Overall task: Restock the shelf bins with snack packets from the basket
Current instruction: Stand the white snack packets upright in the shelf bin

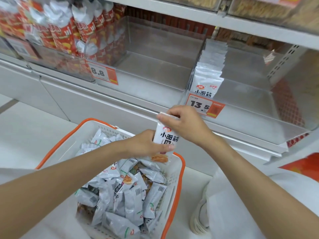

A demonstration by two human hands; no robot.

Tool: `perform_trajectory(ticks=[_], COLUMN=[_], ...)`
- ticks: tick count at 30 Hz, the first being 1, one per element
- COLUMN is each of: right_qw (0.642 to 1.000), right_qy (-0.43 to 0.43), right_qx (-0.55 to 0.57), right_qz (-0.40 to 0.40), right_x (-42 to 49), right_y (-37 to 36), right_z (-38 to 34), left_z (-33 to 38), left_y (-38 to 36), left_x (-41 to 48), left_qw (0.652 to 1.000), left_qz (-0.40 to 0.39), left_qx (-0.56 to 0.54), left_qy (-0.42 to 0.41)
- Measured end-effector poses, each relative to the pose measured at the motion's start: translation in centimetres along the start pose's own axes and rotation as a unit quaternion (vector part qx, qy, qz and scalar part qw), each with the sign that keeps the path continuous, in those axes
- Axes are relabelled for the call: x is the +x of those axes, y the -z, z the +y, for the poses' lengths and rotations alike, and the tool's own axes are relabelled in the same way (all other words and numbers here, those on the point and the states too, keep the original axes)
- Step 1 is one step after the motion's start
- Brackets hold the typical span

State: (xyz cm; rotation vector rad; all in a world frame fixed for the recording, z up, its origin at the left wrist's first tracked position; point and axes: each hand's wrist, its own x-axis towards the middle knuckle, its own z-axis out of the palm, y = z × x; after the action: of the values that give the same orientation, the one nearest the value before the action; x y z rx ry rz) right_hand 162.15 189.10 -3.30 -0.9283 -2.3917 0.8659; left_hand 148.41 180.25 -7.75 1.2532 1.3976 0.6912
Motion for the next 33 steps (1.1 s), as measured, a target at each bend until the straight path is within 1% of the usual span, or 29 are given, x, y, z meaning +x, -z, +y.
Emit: perform_trajectory(ticks=[2, 4, 6, 7, 9, 10, 11, 12, 13, 14, 15, 16, 17, 19, 20, 21, 22, 23, 25, 27, 30, 31, 33], right_qw=[0.997, 0.990, 0.988, 0.988, 0.990, 0.990, 0.989, 0.985, 0.983, 0.984, 0.987, 0.991, 0.991, 0.984, 0.980, 0.975, 0.970, 0.966, 0.959, 0.957, 0.965, 0.969, 0.973], right_qy=[0.045, 0.056, 0.044, 0.032, -0.008, -0.032, -0.059, -0.079, -0.089, -0.091, -0.090, -0.082, -0.066, -0.020, 0.004, 0.022, 0.032, 0.038, 0.046, 0.040, 0.022, 0.012, -0.010], right_qx=[-0.038, -0.030, 0.011, 0.028, 0.075, 0.105, 0.134, 0.149, 0.147, 0.138, 0.125, 0.108, 0.094, 0.082, 0.077, 0.071, 0.065, 0.052, 0.016, -0.008, -0.081, -0.092, -0.077], right_qz=[0.059, 0.126, 0.150, 0.148, 0.118, 0.086, 0.034, -0.026, -0.066, -0.072, -0.043, 0.011, 0.068, 0.154, 0.185, 0.211, 0.233, 0.251, 0.281, 0.288, 0.247, 0.231, 0.217], right_x=[0.4, 0.9, 1.0, 1.0, 0.8, 0.6, 0.5, 0.4, 0.3, 0.2, 0.1, 0.1, 0.1, -0.1, -0.3, -0.4, -0.5, -0.4, 0.1, 0.9, 1.9, 2.0, 2.0], right_y=[0.3, 1.4, 2.1, 2.3, 2.8, 3.3, 4.0, 4.7, 5.5, 6.3, 7.3, 8.5, 9.9, 13.1, 14.4, 15.3, 15.7, 15.7, 15.2, 14.5, 13.6, 13.4, 13.2], right_z=[0.4, 0.7, 0.8, 0.5, -0.1, -0.3, -0.4, -0.5, -0.4, -0.3, -0.3, -0.3, -0.3, -0.3, -0.2, 0.1, 0.4, 0.8, 1.7, 2.4, 2.8, 2.8, 2.7], left_z=[0.8, 1.8, 2.7, 3.0, 2.8, 2.7, 2.7, 2.8, 3.2, 3.6, 4.3, 5.1, 6.1, 8.5, 9.9, 11.4, 12.8, 14.1, 16.2, 17.6, 18.7, 18.8, 18.8], left_y=[0.1, 0.5, 0.7, 0.8, 1.0, 1.2, 1.3, 1.4, 1.6, 1.7, 1.9, 2.2, 2.6, 3.7, 4.2, 4.7, 5.0, 5.1, 4.9, 4.4, 4.1, 4.1, 4.0], left_x=[0.1, 0.2, 0.2, 0.4, 0.8, 1.1, 1.3, 1.7, 1.9, 2.1, 2.3, 2.7, 3.2, 4.2, 4.6, 5.1, 5.6, 6.2, 7.4, 8.5, 9.9, 10.3, 10.7], left_qw=[1.000, 0.999, 0.998, 0.998, 0.998, 0.996, 0.995, 0.994, 0.994, 0.995, 0.995, 0.992, 0.987, 0.964, 0.951, 0.939, 0.932, 0.929, 0.928, 0.925, 0.925, 0.922, 0.911], left_qz=[0.027, 0.038, 0.027, 0.028, 0.049, 0.063, 0.074, 0.080, 0.079, 0.069, 0.054, 0.053, 0.076, 0.167, 0.211, 0.238, 0.245, 0.239, 0.203, 0.160, 0.104, 0.095, 0.093], left_qx=[0.003, -0.021, -0.034, -0.020, 0.013, 0.019, 0.028, 0.040, 0.045, 0.029, 0.009, 0.007, 0.032, 0.079, 0.084, 0.092, 0.109, 0.131, 0.180, 0.221, 0.249, 0.267, 0.307], left_qy=[-0.009, -0.023, -0.040, -0.045, -0.047, -0.051, -0.055, -0.058, -0.061, -0.069, -0.085, -0.110, -0.141, -0.192, -0.212, -0.230, -0.243, -0.249, -0.257, -0.265, -0.268, -0.264, -0.259])
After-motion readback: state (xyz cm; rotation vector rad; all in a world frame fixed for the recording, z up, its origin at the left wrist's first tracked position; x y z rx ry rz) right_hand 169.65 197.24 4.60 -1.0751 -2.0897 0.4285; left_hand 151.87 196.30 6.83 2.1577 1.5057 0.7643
